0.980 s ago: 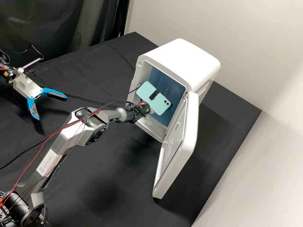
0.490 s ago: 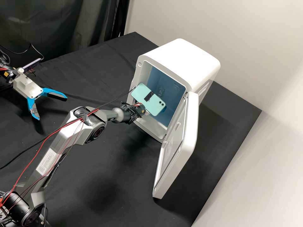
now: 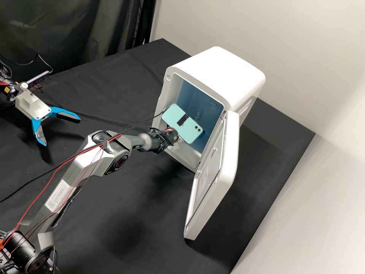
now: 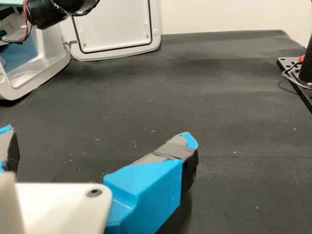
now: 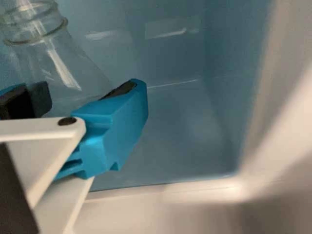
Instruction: Place the flask in the incubator
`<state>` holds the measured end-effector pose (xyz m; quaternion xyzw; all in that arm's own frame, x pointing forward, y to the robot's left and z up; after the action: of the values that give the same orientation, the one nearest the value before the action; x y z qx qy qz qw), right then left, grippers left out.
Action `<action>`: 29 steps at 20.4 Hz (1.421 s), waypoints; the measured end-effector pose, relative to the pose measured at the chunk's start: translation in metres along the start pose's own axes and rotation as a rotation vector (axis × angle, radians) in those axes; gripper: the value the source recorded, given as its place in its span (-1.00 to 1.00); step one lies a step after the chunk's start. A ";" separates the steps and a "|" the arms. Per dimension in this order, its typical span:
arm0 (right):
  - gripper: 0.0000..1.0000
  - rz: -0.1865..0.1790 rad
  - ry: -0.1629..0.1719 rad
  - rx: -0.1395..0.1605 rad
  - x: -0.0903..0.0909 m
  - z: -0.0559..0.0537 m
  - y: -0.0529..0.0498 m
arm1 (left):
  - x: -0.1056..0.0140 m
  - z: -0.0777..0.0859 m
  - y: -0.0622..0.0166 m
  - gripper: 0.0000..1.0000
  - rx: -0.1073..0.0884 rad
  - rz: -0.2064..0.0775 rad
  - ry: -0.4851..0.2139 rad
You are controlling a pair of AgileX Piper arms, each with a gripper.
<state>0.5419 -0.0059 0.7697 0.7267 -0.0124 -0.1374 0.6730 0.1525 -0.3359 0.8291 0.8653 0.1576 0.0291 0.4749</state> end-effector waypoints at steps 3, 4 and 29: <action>-1.00 0.022 -0.006 0.005 0.002 0.009 0.006 | 0.000 0.001 -0.0001 1.00 0.002 -0.001 -0.006; -1.00 0.024 -0.008 0.006 0.002 0.010 0.007 | 0.001 0.001 -0.0001 1.00 0.002 -0.001 -0.008; -1.00 0.041 0.041 -0.038 0.009 0.013 -0.017 | 0.000 0.001 0.0003 1.00 0.001 0.002 -0.002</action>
<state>0.5453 -0.0187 0.7508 0.7159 -0.0108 -0.1091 0.6896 0.1532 -0.3366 0.8289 0.8657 0.1565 0.0287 0.4747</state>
